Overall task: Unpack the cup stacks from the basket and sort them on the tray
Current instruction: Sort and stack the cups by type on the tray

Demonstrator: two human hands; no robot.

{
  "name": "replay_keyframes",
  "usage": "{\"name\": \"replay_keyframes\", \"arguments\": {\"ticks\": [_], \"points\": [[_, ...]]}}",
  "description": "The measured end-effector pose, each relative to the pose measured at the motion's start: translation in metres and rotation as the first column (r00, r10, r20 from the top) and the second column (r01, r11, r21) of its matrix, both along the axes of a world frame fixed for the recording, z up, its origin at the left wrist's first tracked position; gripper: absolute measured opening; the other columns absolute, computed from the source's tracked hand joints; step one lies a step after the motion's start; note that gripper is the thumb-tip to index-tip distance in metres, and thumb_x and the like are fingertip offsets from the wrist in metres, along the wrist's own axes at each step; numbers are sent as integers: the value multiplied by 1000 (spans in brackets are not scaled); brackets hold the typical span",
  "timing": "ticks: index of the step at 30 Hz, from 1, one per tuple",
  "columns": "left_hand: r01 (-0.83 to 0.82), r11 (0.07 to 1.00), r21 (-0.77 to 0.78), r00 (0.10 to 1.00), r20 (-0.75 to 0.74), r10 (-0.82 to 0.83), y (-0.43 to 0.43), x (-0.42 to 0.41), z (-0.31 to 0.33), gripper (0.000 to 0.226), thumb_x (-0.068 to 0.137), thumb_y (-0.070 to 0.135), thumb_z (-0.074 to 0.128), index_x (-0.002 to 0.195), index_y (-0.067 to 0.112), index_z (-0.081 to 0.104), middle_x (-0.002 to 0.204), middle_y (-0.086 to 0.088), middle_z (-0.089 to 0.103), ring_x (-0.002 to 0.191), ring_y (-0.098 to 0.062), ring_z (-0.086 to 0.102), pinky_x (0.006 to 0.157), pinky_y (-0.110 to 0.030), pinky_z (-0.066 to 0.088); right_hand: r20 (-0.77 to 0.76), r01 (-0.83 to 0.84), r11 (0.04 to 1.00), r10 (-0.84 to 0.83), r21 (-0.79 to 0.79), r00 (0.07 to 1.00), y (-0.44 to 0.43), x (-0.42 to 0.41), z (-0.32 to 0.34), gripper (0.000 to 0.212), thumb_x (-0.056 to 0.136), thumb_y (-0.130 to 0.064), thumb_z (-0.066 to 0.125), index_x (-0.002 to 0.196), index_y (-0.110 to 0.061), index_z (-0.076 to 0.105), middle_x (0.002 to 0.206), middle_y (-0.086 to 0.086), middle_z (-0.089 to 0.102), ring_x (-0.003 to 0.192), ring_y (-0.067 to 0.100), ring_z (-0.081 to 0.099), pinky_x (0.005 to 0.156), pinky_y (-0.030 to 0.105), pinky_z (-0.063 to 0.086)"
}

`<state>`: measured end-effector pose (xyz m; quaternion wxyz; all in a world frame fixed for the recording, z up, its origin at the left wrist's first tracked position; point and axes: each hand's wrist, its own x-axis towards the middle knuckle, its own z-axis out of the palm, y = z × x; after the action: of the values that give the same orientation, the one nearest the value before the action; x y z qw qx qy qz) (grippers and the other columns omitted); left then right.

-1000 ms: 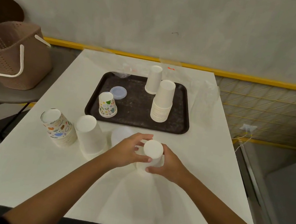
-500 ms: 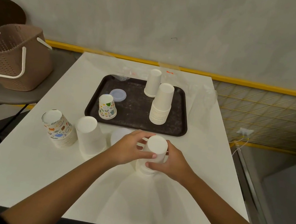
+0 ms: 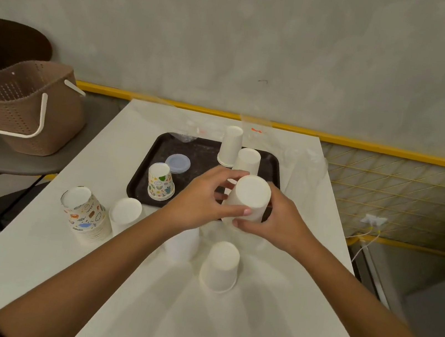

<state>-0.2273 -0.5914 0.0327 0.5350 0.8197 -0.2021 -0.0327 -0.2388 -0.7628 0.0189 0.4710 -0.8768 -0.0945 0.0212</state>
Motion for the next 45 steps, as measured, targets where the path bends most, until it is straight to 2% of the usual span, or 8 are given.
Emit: {"name": "replay_keyframes", "arguments": {"ticks": [5, 9, 14, 20, 25, 34, 40, 45], "points": [[-43, 999, -29, 994, 104, 46, -9, 33, 12, 57, 73, 17, 76, 119, 32, 46, 120, 10, 49, 108, -2, 51, 83, -4, 45, 94, 24, 999, -21, -35, 995, -3, 43, 16, 75, 67, -23, 81, 131, -21, 42, 129, -2, 52, 115, 12, 47, 98, 33, 44], [-107, 987, -117, 992, 50, 114, -19, 64, 14, 57, 75, 15, 75, 126, 24, 49, 131, 3, 51, 118, -8, 50, 94, -22, 48, 110, 36, 999, -36, 3, 993, -5, 80, 25, 75, 67, -18, 81, 131, -19, 43, 130, -1, 51, 116, 13, 46, 94, 28, 42], [-190, 980, -61, 981, 25, 192, -28, 104, 5, 62, 77, 21, 73, 132, 24, 45, 136, 3, 48, 120, -13, 50, 91, -22, 46, 81, 67, 998, -67, -5, 994, -4, 122, 18, 77, 68, -19, 80, 133, -20, 39, 135, 0, 48, 123, 18, 45, 96, 30, 41], [-252, 968, 15, 966, -53, 253, -36, 129, -19, 54, 83, 25, 67, 132, 22, 45, 139, 1, 47, 119, -18, 53, 91, -26, 44, -25, 93, 996, -93, -7, 995, -9, 149, -8, 76, 70, -20, 79, 134, -18, 38, 137, 3, 47, 124, 22, 45, 101, 36, 41], [-267, 963, 38, 950, -155, 269, -41, 128, -35, 45, 90, 25, 57, 133, 20, 45, 138, -1, 45, 119, -22, 53, 90, -25, 45, -109, 69, 997, -72, -31, 991, -7, 154, -33, 76, 72, -19, 77, 135, -16, 36, 138, 5, 46, 125, 22, 45, 104, 38, 39], [-253, 954, 159, 928, -239, 286, -29, 109, -42, 47, 93, 30, 51, 137, 20, 39, 141, -1, 44, 121, -18, 51, 93, -25, 40, -183, 111, 992, -120, -59, 976, -10, 149, -54, 81, 73, -22, 77, 138, -17, 30, 143, 5, 40, 129, 24, 42, 108, 44, 36], [-244, 955, 169, 933, -227, 279, -15, 86, -36, 43, 92, 28, 52, 134, 21, 44, 135, 0, 50, 114, -14, 53, 95, -27, 41, -194, 158, 984, -171, -84, 966, -19, 129, -56, 83, 74, -25, 76, 140, -20, 27, 141, 5, 40, 125, 23, 45, 104, 40, 40], [-159, 976, 148, 942, -273, 195, 1, 56, -40, 42, 90, 28, 56, 131, 23, 47, 129, 4, 55, 108, -10, 55, 90, -22, 45, -227, 61, 992, -85, -110, 970, -22, 96, -58, 76, 77, -16, 73, 139, -19, 29, 138, 5, 41, 123, 21, 45, 101, 33, 40]]}}
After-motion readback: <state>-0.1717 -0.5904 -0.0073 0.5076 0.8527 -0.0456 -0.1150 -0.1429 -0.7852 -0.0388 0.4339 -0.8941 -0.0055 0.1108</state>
